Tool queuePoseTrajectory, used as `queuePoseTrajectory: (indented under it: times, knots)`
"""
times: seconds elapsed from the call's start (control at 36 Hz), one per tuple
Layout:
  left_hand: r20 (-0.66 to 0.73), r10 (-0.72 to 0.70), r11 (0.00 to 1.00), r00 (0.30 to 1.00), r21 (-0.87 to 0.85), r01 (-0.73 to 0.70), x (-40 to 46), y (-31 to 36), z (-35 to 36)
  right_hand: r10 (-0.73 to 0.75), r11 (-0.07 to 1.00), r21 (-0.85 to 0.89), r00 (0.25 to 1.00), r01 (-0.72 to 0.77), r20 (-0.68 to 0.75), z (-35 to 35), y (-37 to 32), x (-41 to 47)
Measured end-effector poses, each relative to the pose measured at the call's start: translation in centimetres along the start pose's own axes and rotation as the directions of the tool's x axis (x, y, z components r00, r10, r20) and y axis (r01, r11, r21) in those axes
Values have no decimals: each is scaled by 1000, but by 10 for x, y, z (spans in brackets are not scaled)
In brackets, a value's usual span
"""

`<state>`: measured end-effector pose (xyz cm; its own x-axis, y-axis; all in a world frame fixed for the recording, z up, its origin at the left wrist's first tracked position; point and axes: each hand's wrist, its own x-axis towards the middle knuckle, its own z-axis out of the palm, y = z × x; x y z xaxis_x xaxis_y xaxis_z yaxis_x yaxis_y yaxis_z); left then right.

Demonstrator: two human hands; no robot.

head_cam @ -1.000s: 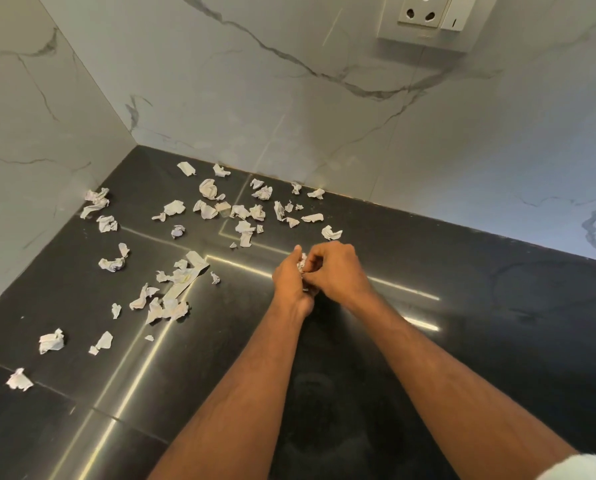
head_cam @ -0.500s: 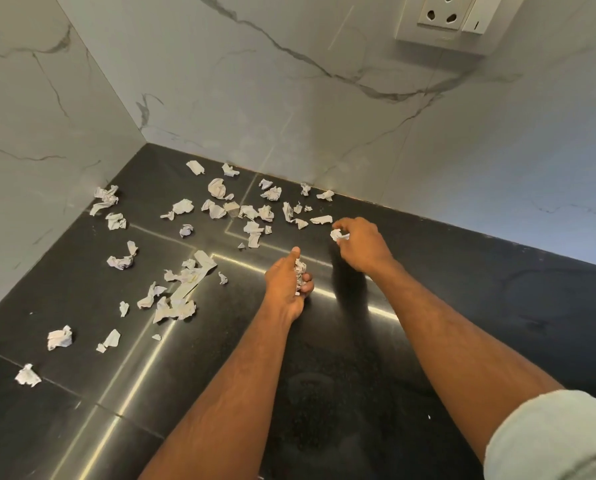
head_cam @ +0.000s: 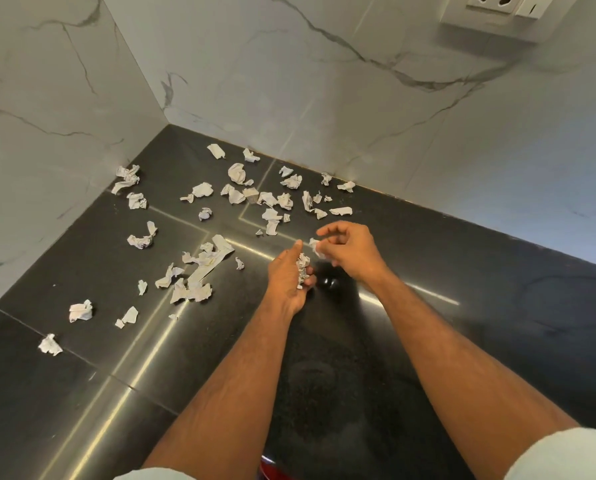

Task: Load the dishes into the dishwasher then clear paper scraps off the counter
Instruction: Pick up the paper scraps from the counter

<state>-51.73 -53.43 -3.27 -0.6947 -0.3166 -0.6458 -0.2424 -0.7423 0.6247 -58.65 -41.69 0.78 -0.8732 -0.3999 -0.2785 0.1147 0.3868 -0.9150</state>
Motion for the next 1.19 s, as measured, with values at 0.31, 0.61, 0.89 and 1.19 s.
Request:
queuePoseTrajectory:
  times: [0.31, 0.61, 0.89, 1.19]
  knots:
    - [19, -23, 1000, 1000, 12, 23, -2, 1, -1, -165, 917, -344, 977, 201, 132, 24, -4, -4]
    - [-103, 22, 999, 994, 33, -19, 10, 23, -7, -136, 853, -502, 990, 141, 46, -1, -6, 40]
    - [-93, 28, 1000, 995, 17, -27, 16, 34, -16, -93, 441, -891, 993, 109, 76, -23, 4, 78]
    - [-104, 32, 999, 994, 12, -31, 15, 33, -18, 84, 948, -299, 992, -109, -95, 7, 13, 45]
